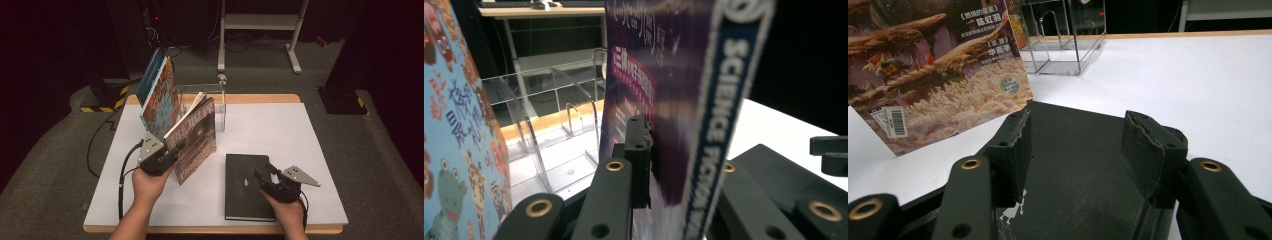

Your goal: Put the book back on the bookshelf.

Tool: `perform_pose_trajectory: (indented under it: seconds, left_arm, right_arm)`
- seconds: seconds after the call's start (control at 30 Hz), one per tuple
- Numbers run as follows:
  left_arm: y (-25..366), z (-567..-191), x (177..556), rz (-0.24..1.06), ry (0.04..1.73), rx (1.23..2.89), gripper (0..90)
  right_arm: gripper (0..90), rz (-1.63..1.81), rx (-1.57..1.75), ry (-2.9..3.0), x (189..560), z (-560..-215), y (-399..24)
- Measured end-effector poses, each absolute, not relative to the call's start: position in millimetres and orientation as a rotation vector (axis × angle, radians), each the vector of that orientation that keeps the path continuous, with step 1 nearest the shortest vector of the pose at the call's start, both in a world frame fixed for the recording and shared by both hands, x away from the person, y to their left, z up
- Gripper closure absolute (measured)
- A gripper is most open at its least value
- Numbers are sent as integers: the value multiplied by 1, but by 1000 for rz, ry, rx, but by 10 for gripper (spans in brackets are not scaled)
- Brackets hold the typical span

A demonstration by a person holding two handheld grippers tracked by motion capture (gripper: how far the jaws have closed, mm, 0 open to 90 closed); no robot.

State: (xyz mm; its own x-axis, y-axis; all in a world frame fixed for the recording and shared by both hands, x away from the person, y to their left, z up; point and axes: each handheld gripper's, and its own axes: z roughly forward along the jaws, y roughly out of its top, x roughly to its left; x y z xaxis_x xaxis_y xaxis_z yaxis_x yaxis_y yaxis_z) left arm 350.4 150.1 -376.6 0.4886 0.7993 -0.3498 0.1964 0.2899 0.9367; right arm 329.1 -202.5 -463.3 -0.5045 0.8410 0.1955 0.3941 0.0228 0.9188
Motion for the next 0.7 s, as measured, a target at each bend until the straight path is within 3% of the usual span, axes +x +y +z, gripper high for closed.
perform_pose_trajectory:
  seconds: [0.1,0.33,0.7]
  left_arm:
    - [147,-375,353,545,1010,1264,753]
    - [142,-372,359,573,996,1284,784]
    - [137,-366,366,581,1004,1241,758]
  right_arm:
    - [453,1483,1258,1901,329,-463,-203]
    - [451,1484,1257,1901,329,-463,-203]
    - [447,1472,1258,1909,330,-464,-203]
